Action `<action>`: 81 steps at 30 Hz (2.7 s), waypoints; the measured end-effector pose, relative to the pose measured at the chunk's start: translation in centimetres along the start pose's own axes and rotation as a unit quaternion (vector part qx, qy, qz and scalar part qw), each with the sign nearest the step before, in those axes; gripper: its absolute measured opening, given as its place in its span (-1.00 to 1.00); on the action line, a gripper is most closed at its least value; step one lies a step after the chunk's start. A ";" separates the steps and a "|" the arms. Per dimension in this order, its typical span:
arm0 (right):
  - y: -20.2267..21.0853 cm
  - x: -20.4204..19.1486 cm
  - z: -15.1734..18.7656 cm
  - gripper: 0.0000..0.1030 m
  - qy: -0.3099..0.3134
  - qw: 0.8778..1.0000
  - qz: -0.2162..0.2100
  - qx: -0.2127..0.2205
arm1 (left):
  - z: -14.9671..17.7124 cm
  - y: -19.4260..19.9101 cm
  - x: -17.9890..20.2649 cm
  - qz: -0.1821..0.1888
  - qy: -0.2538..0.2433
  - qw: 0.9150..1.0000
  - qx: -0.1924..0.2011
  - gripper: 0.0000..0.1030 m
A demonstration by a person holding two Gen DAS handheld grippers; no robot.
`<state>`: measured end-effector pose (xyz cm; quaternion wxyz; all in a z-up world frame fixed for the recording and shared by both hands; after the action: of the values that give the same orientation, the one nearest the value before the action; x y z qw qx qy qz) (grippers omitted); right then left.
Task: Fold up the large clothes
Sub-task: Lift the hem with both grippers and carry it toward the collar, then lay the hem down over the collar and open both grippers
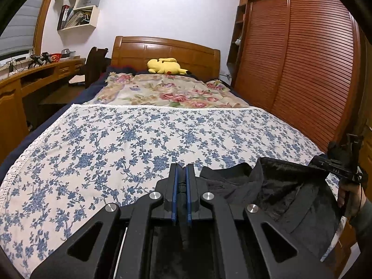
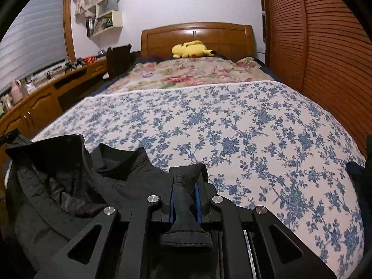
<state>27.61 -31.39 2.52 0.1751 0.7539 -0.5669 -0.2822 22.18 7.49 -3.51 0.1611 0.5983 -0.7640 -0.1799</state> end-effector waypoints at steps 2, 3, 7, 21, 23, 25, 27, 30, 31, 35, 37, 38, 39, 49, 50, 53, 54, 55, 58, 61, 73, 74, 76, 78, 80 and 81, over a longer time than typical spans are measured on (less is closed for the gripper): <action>-1.2 -0.6 -0.3 -0.74 0.008 1.000 0.011 -0.007 | 0.3 -1.1 -0.5 -0.002 0.001 1.000 -0.001 -0.87; -2.0 -0.8 -0.2 -0.74 0.012 1.000 0.017 -0.010 | 0.5 -1.6 -0.8 -0.004 0.005 1.000 -0.004 -0.87; -4.0 -1.5 -0.1 -0.74 0.022 0.999 0.043 -0.025 | 1.7 -3.4 -1.8 -0.003 0.010 1.000 -0.016 -0.87; -9.6 -2.4 -2.9 -0.73 0.009 0.998 0.049 -0.027 | 1.8 -4.7 -4.1 0.003 0.029 0.999 -0.022 -0.87; -10.2 -3.2 -3.8 -0.73 0.020 0.998 0.053 -0.016 | 1.6 -4.6 -4.1 -0.002 0.026 0.999 -0.021 -0.87; -11.0 -3.8 -4.3 -0.73 0.029 0.998 0.059 -0.015 | 1.6 -4.6 -4.3 -0.006 0.026 0.999 -0.025 -0.82; -12.1 -3.9 -4.0 -0.72 0.033 0.997 0.065 -0.032 | 1.7 -4.5 -4.5 -0.010 0.026 0.999 -0.027 -0.73; -13.4 -3.9 -3.2 -0.59 0.042 0.994 0.076 -0.064 | 1.8 -3.9 -4.6 -0.012 0.023 0.999 -0.030 -0.53; -13.7 -3.9 -3.2 -0.58 0.046 0.993 0.078 -0.076 | 1.9 -3.7 -4.6 -0.008 0.024 0.999 -0.029 -0.46; -13.0 -3.7 -3.5 -0.33 0.040 0.992 0.080 -0.085 | 2.1 -2.5 -4.3 -0.004 0.017 0.999 -0.030 -0.37; -12.3 -3.7 -4.0 -0.15 0.032 0.993 0.077 -0.080 | 2.2 -2.0 -4.1 -0.002 0.016 0.999 -0.030 -0.34; -11.8 -3.7 -4.2 0.01 0.032 0.994 0.080 -0.071 | 2.3 -1.8 -4.0 0.001 0.017 0.999 -0.030 -0.33; -11.5 -3.8 -4.3 0.14 0.032 0.994 0.081 -0.064 | 2.4 -1.6 -3.8 0.004 0.016 0.999 -0.030 -0.33; -9.0 -1.8 -4.4 0.25 0.009 0.995 0.079 -0.057 | 2.0 -0.1 -0.6 0.021 -0.010 0.999 -0.038 -0.29; -8.7 -1.5 -4.6 0.25 0.003 0.996 0.080 -0.050 | 1.8 0.1 -0.2 0.022 -0.015 0.999 -0.037 -0.29; -8.0 -0.9 -5.0 0.25 -0.018 0.996 0.080 -0.029 | 1.6 0.7 1.0 0.024 -0.025 0.999 -0.035 -0.26; -7.7 -0.7 -5.1 0.25 -0.020 0.996 0.081 -0.023 | 1.7 0.8 1.3 0.025 -0.028 0.999 -0.037 -0.24; -7.5 -0.7 -5.1 0.25 -0.019 0.996 0.083 -0.018 | 1.7 0.8 1.5 0.025 -0.030 0.998 -0.039 -0.22; -6.3 -0.7 -5.1 0.25 -0.010 0.996 0.090 0.004 | 1.8 0.8 2.0 0.027 -0.033 0.998 -0.043 -0.14; -5.1 -0.7 -4.8 0.26 -0.009 0.997 0.078 0.011 | 1.8 0.8 2.6 0.029 -0.039 0.998 -0.046 -0.06; -7.9 -0.8 -2.9 0.36 0.048 0.993 0.060 -0.087 | 1.5 0.5 4.6 0.030 -0.047 0.997 -0.050 0.23; -8.8 -0.7 -2.9 0.36 0.042 0.992 0.056 -0.100 | 1.6 0.5 4.7 0.029 -0.048 0.997 -0.050 0.24; -10.7 -0.5 -3.1 0.36 0.032 0.990 0.054 -0.123 | 1.7 0.4 4.7 0.030 -0.047 0.997 -0.050 0.25; -12.6 -0.2 -3.6 0.36 0.021 0.989 0.053 -0.140 | 1.8 0.2 4.9 0.029 -0.048 0.997 -0.053 0.26; -14.5 -0.1 -4.0 0.36 0.012 0.987 0.056 -0.149 | 2.0 -0.1 4.9 0.029 -0.051 0.997 -0.058 0.26; -15.2 0.0 -4.2 0.36 0.007 0.987 0.058 -0.152 | 2.1 -0.1 4.9 0.028 -0.051 0.997 -0.059 0.26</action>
<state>41.74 -27.11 -3.08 0.3076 0.6863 -0.5586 -0.3496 20.21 2.84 -5.24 0.1619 0.5560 -0.7759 -0.2502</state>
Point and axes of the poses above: each gripper's, at about its wrist camera, not at the fingertips, and y roughly against the way its jaws point, x to its right, z to its underside, the point moved 3 cm from there along -y, roughly the way its jaws point, and after that the axes turned 10 degrees about -y, right-handed, at the moved point
